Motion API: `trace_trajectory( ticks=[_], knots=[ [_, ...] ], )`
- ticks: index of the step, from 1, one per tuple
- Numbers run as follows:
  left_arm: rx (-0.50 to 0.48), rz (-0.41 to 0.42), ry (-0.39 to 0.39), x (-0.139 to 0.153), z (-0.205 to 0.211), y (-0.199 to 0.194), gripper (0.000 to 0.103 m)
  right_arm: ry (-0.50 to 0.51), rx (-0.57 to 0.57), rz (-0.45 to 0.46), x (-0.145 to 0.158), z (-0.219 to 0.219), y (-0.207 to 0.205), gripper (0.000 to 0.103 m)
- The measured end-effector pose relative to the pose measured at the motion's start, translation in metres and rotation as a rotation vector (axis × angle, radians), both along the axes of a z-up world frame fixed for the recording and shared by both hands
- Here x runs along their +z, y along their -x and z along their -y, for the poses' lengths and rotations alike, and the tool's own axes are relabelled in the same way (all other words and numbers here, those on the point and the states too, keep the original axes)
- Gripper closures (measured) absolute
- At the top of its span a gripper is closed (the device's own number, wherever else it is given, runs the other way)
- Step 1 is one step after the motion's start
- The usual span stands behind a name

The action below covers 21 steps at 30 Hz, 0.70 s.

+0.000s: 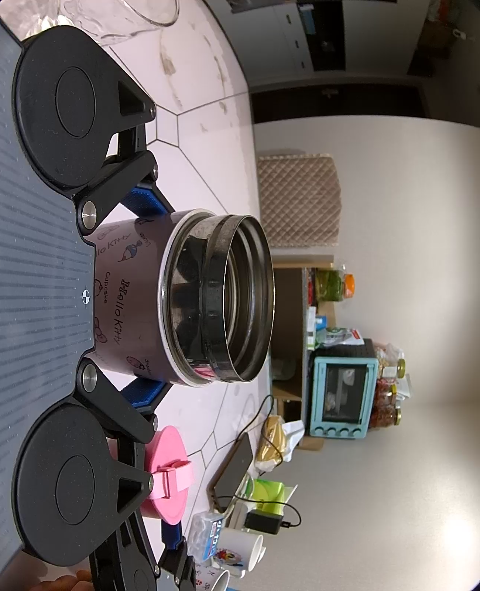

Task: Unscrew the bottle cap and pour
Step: 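Lower the pink lid toward the table with the right tool while the left tool holds the jar, then set the pink lid on the table and open the right tool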

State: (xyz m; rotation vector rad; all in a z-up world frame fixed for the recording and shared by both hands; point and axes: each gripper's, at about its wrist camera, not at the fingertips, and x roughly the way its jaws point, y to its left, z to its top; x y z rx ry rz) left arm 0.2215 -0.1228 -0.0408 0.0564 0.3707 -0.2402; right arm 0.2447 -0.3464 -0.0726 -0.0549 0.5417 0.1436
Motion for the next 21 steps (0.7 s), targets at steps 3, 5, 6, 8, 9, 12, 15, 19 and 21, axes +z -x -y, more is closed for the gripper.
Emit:
trace_trajectory(
  ticks=[3,5,6,8,9,12,15,19,21],
  knots=[
    [-0.001,0.0,-0.001,-0.0001,-0.0001,0.0003,0.013,0.001,0.0,-0.007,-0.0005,0.0002,-0.0015,0.018],
    [-0.001,-0.002,-0.002,0.0013,-0.0008,-0.0005,0.013,0.002,0.0,-0.011,-0.0008,0.0003,-0.0024,0.018],
    [-0.002,-0.003,-0.003,0.0015,-0.0009,-0.0005,0.013,0.002,0.0,-0.014,-0.001,0.0003,-0.0029,0.018],
    [-0.003,-0.003,-0.004,0.0015,-0.0009,-0.0003,0.013,0.004,0.0,-0.018,-0.0013,0.0003,-0.0037,0.018],
    [-0.003,-0.004,-0.004,0.0016,-0.0009,-0.0003,0.013,0.006,0.0,-0.019,-0.0015,-0.0001,-0.0036,0.018],
    [-0.004,-0.005,-0.005,0.002,-0.0009,-0.0002,0.013,0.012,-0.001,-0.021,-0.0019,-0.001,-0.003,0.018],
    [-0.005,-0.006,-0.005,0.0022,-0.0014,0.0,0.013,0.014,-0.001,-0.024,-0.0023,-0.0018,-0.0028,0.018],
    [-0.005,-0.006,-0.005,0.0026,-0.0021,0.0003,0.013,0.017,-0.003,-0.025,-0.0021,-0.0023,-0.0023,0.018],
    [-0.006,-0.007,-0.004,0.0026,-0.0038,-0.001,0.013,0.021,-0.002,-0.029,-0.002,-0.0029,-0.0024,0.017]
  ],
)
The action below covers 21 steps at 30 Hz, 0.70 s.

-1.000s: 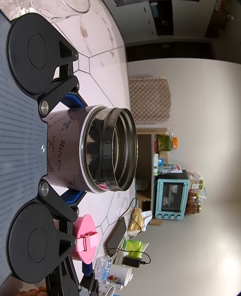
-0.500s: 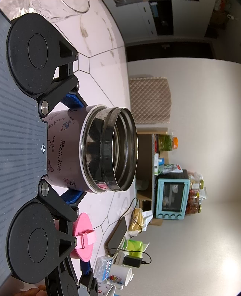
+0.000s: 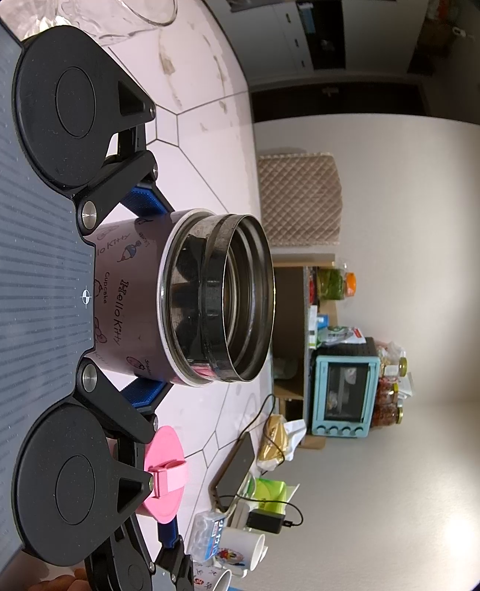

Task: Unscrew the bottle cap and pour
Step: 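Set the pink lid on the table and open the right tool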

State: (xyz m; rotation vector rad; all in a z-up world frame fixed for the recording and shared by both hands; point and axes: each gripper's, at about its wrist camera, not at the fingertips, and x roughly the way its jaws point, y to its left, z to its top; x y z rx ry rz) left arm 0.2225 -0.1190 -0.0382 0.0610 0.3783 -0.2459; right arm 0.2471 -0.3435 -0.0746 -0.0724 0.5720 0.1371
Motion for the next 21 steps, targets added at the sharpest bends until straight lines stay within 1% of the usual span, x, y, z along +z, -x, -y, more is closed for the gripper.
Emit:
trace_trajectory(
  ticks=[5,11,13,16,18,21],
  knots=[
    [-0.001,0.0,0.0,0.0,-0.003,-0.001,0.013,0.009,0.002,-0.009,0.0,-0.001,0.0,0.015],
    [-0.002,0.0,0.0,0.002,-0.007,-0.002,0.013,0.021,0.004,-0.019,0.001,-0.003,-0.001,0.005],
    [-0.003,0.0,0.0,0.002,-0.009,-0.003,0.013,0.024,0.005,-0.022,0.001,-0.004,-0.001,0.004],
    [0.0,0.002,-0.001,0.0,0.003,0.0,0.013,0.029,0.006,-0.027,0.001,-0.005,0.0,0.002],
    [0.0,0.001,0.0,0.0,0.003,0.0,0.013,0.025,0.011,-0.023,-0.002,-0.002,-0.002,0.0],
    [-0.002,-0.006,-0.003,0.0,0.002,-0.001,0.012,0.012,0.015,-0.017,-0.001,0.0,0.001,0.0]
  ],
)
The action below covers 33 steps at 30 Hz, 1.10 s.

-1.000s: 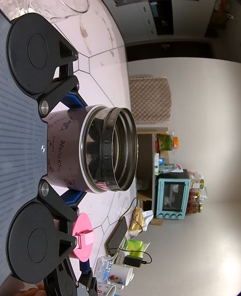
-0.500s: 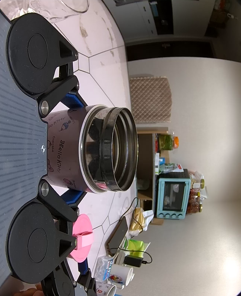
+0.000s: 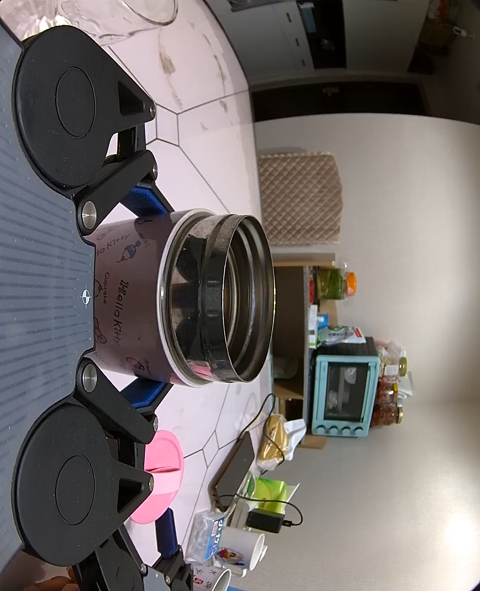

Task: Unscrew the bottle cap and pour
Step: 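Set the pink lid on the table and open the right tool, then lower the Hello Kitty jar onto the table and open the left tool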

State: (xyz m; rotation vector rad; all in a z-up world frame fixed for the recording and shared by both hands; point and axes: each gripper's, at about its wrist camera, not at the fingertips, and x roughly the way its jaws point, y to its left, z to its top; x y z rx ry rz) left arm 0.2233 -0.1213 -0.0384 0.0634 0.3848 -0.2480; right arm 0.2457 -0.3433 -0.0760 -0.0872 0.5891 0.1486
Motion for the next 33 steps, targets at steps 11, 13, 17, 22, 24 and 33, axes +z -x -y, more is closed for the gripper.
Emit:
trace_trajectory(
  ticks=[11,13,17,22,24,33],
  knots=[
    [0.0,-0.016,-0.014,-0.01,0.001,0.004,0.01,-0.017,-0.005,0.031,0.008,0.003,0.013,0.0],
    [0.002,-0.01,-0.016,-0.008,0.0,0.007,0.01,-0.017,-0.006,0.034,0.01,0.004,0.016,0.0],
    [0.006,0.001,-0.019,-0.004,-0.001,0.016,0.01,-0.017,-0.009,0.041,0.013,0.004,0.022,0.0],
    [0.014,0.01,-0.022,0.002,-0.004,0.029,0.01,-0.017,-0.01,0.05,0.017,0.005,0.03,0.0],
    [0.018,0.014,-0.024,0.004,-0.005,0.034,0.008,-0.017,-0.011,0.052,0.019,0.006,0.034,0.0],
    [0.036,0.025,-0.032,0.015,-0.007,0.063,0.001,-0.035,-0.023,0.082,0.031,0.009,0.064,0.0]
  ],
)
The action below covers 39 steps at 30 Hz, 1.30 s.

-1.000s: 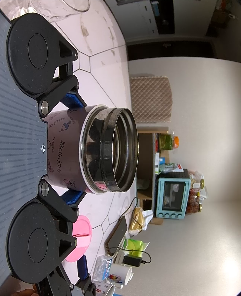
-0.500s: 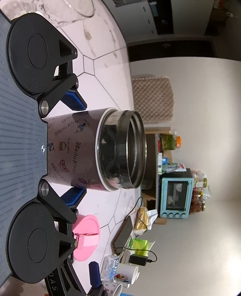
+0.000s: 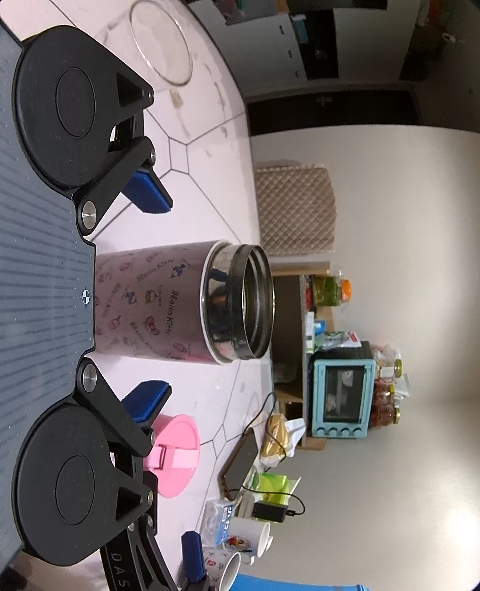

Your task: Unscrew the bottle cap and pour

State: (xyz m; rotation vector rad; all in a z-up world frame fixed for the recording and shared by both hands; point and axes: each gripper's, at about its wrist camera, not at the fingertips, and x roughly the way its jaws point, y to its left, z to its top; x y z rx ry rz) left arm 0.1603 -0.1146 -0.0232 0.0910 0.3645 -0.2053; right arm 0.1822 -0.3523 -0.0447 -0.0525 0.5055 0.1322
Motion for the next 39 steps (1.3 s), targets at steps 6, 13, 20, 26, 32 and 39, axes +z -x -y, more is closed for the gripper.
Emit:
trace_trajectory(
  ticks=[6,13,20,26,32,39],
  knots=[
    [0.027,0.001,-0.013,0.006,-0.003,0.024,0.0,-0.007,-0.002,0.021,0.008,-0.002,0.025,0.0],
    [0.047,-0.012,-0.022,0.008,-0.008,0.05,0.0,-0.015,0.002,0.037,0.015,-0.006,0.053,0.0],
    [0.071,-0.017,-0.02,0.01,-0.013,0.075,0.0,-0.026,0.021,0.05,0.016,-0.009,0.074,0.0],
    [0.085,-0.024,-0.007,0.011,-0.014,0.093,0.0,-0.036,0.037,0.062,0.017,-0.011,0.091,0.0],
    [0.098,-0.023,0.001,0.012,-0.011,0.107,0.0,-0.046,0.047,0.068,0.019,-0.014,0.107,0.0],
    [0.103,-0.016,0.008,0.014,-0.01,0.121,0.0,-0.058,0.049,0.083,0.024,-0.01,0.116,0.0]
  ],
)
